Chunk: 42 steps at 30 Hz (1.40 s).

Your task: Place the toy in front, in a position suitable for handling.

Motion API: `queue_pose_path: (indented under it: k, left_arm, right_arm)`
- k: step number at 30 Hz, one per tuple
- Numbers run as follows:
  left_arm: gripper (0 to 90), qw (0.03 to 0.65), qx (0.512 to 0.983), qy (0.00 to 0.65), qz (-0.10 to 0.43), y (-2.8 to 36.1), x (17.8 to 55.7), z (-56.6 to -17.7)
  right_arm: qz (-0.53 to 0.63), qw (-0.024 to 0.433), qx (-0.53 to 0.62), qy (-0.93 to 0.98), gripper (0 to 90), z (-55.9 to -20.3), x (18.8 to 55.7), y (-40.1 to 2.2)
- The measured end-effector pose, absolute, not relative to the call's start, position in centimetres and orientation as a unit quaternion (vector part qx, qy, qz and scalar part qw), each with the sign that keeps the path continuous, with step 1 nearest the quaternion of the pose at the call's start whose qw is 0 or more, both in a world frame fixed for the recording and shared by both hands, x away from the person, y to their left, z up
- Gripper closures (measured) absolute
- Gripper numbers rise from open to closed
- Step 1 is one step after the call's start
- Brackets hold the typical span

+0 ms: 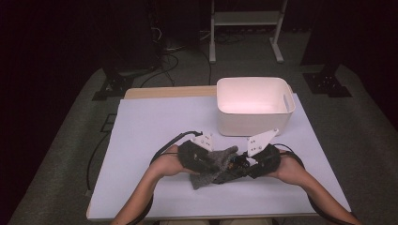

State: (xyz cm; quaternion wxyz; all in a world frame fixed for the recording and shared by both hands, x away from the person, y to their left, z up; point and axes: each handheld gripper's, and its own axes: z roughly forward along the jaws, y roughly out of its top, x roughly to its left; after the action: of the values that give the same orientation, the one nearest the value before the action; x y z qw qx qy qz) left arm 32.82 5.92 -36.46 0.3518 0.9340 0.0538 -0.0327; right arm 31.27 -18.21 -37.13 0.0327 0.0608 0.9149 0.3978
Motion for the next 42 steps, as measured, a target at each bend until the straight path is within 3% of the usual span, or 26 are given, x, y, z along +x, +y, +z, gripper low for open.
queue_pose_path:
  k: [23, 29, 35, 42]
  left_arm:
    - [77.2, 0.320, 0.946, 0.040, -0.036, 3.9, 32.5, -37.4]
    - [77.1, 0.320, 0.946, 0.041, -0.035, 3.9, 32.5, -37.3]
    - [77.1, 0.320, 0.946, 0.042, -0.030, 4.7, 32.4, -37.0]
    - [77.1, 0.328, 0.943, 0.060, -0.022, 6.7, 32.6, -36.4]
  right_arm:
    - [0.378, 0.022, 0.114, 0.919, 52.1, -43.0, 30.3, -23.6]
    - [0.362, 0.038, 0.091, 0.927, 46.4, -42.5, 30.2, -21.8]
    - [0.332, 0.040, 0.066, 0.940, 55.2, -42.6, 30.8, -19.1]
    - [0.345, 0.036, 0.049, 0.936, 55.4, -42.7, 31.6, -17.3]
